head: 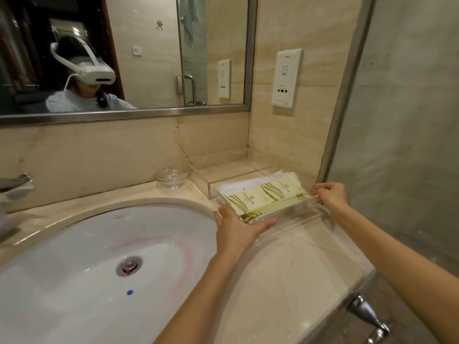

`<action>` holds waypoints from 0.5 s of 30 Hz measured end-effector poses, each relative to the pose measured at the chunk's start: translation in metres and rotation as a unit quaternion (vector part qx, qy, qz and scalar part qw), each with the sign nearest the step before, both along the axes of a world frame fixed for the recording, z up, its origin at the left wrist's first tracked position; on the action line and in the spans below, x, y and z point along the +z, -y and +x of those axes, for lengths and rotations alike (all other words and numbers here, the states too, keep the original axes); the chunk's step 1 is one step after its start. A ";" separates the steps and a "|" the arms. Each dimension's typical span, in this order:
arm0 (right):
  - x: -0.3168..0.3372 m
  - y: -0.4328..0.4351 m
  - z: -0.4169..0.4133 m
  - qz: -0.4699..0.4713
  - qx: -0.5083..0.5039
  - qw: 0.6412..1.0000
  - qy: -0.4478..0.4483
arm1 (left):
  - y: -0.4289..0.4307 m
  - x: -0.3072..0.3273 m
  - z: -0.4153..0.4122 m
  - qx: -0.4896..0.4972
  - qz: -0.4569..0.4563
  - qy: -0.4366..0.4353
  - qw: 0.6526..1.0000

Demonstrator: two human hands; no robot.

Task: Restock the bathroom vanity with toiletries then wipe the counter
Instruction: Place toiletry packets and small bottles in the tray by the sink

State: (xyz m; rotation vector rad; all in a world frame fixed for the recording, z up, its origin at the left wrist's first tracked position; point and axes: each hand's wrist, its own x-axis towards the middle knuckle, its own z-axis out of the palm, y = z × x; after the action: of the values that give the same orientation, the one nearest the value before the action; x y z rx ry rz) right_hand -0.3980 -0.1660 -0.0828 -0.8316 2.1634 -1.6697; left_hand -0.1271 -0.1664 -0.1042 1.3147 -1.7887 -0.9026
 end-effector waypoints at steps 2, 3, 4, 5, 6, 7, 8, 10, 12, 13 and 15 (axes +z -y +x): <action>-0.003 0.005 0.004 0.001 0.002 1.000 0.009 | 0.005 -0.002 0.001 0.009 -0.001 -0.011 1.000; -0.004 0.008 0.005 0.001 0.003 1.000 0.015 | 0.006 -0.002 0.001 0.014 -0.004 -0.012 1.000; -0.006 0.011 0.006 0.001 0.003 1.000 0.020 | 0.008 -0.003 0.001 0.018 -0.006 -0.009 1.000; -0.007 0.013 0.007 0.002 0.002 1.000 0.024 | 0.009 -0.004 0.000 0.019 -0.005 -0.004 1.000; -0.009 0.015 0.007 0.004 0.003 1.000 0.029 | 0.010 -0.004 0.000 0.020 -0.005 0.003 1.000; -0.010 0.017 0.005 0.004 0.005 0.999 0.032 | 0.010 -0.005 -0.001 0.022 -0.006 0.010 1.000; -0.011 0.019 0.003 0.003 0.007 0.999 0.034 | 0.011 -0.005 -0.002 0.025 -0.009 0.016 1.000; -0.013 0.021 0.001 -0.001 0.013 0.999 0.033 | 0.010 -0.005 -0.003 0.028 -0.016 0.026 0.999; -0.012 0.022 0.000 -0.007 0.019 0.999 0.030 | 0.009 -0.005 -0.003 0.022 -0.018 0.038 0.999; -0.011 0.021 0.001 -0.012 0.023 0.999 0.029 | 0.008 -0.005 -0.002 0.019 -0.017 0.044 0.999; -0.012 0.024 0.002 -0.024 0.028 0.999 0.032 | 0.010 -0.004 -0.003 0.019 -0.014 0.042 0.999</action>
State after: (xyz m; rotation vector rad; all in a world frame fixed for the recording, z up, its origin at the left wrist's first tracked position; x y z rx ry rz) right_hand -0.3964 -0.1900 -0.0947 -0.8333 2.0454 -1.7037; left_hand -0.1298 -0.1766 -0.1080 1.3822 -1.8266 -0.8085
